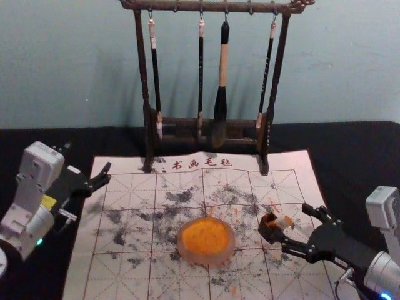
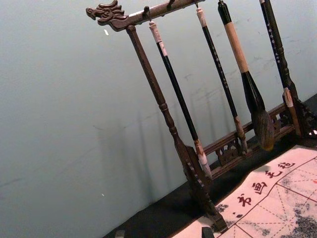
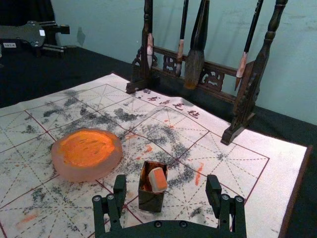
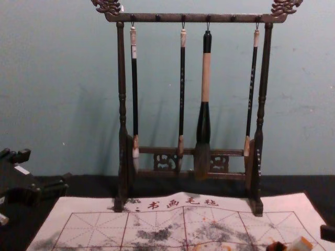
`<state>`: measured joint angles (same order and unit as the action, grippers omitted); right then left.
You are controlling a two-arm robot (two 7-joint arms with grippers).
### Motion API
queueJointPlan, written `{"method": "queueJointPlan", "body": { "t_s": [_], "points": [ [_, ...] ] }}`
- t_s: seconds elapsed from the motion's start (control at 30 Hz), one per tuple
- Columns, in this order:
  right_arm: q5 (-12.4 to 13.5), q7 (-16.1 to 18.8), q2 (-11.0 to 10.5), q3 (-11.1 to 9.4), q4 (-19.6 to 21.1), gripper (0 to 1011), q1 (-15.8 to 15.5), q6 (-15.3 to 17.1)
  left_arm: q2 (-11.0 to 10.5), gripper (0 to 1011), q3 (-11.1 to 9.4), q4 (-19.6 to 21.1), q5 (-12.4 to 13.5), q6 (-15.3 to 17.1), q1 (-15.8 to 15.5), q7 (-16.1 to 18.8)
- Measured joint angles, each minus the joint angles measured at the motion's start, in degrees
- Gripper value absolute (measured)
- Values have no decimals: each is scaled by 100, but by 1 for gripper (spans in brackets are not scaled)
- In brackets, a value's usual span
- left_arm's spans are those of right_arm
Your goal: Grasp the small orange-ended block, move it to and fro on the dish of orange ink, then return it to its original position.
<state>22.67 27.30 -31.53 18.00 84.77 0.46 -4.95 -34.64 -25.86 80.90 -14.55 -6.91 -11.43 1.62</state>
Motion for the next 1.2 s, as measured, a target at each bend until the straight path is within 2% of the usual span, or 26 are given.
{"method": "queueJointPlan", "body": {
  "t_s": [0.23,0.47,0.6,0.7,0.73,0.97,1.07,1.13,1.2],
  "points": [
    [0,-3,-5,5,2,1002,1,-4,0,1001,0,0,0,0,0,0],
    [2,-6,-8,10,2,870,1,-7,0,1001,0,0,0,0,0,0],
    [3,-8,-10,12,2,733,1,-10,0,1001,0,0,0,0,0,0],
    [5,-9,-12,12,2,679,1,-12,0,1001,0,0,0,0,0,0],
    [5,-9,-12,12,2,621,1,-13,0,1001,0,0,0,0,0,0],
    [8,-10,-13,12,2,387,1,-13,0,1001,0,0,0,0,0,0],
    [10,-10,-13,12,2,333,1,-13,0,1001,0,0,0,0,0,0],
    [10,-10,-13,12,2,227,1,-13,0,1001,0,0,0,0,0,0],
    [11,-10,-13,12,2,172,1,-13,0,1001,0,0,0,0,0,0]
  ]
}}
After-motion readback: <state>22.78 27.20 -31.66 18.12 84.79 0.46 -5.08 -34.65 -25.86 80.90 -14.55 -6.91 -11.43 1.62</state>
